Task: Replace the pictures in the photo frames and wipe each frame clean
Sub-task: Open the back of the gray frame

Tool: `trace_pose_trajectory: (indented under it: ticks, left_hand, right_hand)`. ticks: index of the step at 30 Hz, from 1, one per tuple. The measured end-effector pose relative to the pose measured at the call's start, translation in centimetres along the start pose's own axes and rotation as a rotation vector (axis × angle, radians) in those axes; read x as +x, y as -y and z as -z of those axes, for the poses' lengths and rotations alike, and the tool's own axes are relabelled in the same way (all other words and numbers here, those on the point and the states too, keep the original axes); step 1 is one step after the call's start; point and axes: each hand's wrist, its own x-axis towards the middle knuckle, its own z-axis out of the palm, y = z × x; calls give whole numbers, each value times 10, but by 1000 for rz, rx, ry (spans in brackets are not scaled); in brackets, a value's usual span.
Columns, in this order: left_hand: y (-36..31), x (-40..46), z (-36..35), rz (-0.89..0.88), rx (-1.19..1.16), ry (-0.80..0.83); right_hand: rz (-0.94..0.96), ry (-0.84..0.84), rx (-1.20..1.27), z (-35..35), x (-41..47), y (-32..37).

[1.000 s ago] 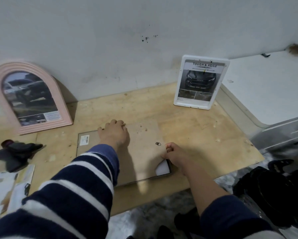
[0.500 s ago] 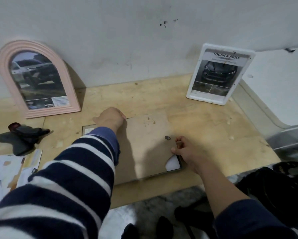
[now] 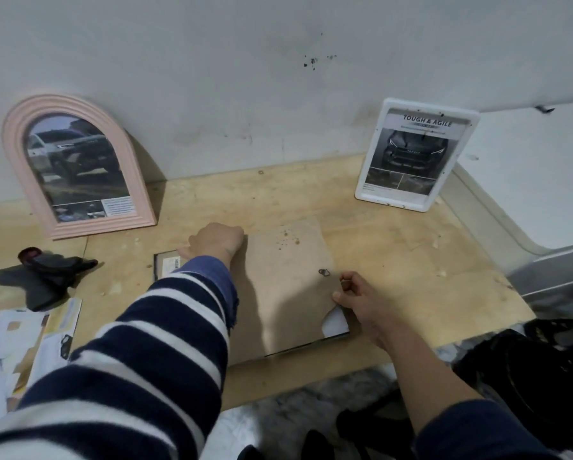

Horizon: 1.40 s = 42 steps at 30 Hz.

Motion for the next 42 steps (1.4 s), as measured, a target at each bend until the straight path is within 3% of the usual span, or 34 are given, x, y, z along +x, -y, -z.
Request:
trace_pose_trajectory:
  ticks: [4, 7, 11, 19, 28, 30, 33, 42]
  left_hand:
    - [20, -11, 0, -102, -55, -275]
    - [51, -20, 7, -12, -43, -386]
    - [93, -46, 15, 276, -61, -218]
    - [144, -57, 23, 32, -176, -158]
    - [157, -49, 31, 72, -406, -183]
    - [161, -47, 30, 88, -432, -188]
    - [163, -47, 27, 99, -452, -188]
    - [158, -49, 27, 97, -355, -237]
  right_hand:
    - [0, -79, -15, -5, -1, 0]
    - [8, -108, -55, -9, -4, 2]
    - [-18, -152, -125, -9, -3, 4]
    - [-70, -217, -180, -23, 1, 13]
    - [-35, -296, -184, -28, 8, 20]
    - [-74, -245, -73, -28, 6, 22]
    - [-156, -140, 116, -25, 1, 24]
    - [-191, -262, 183, -24, 1, 21]
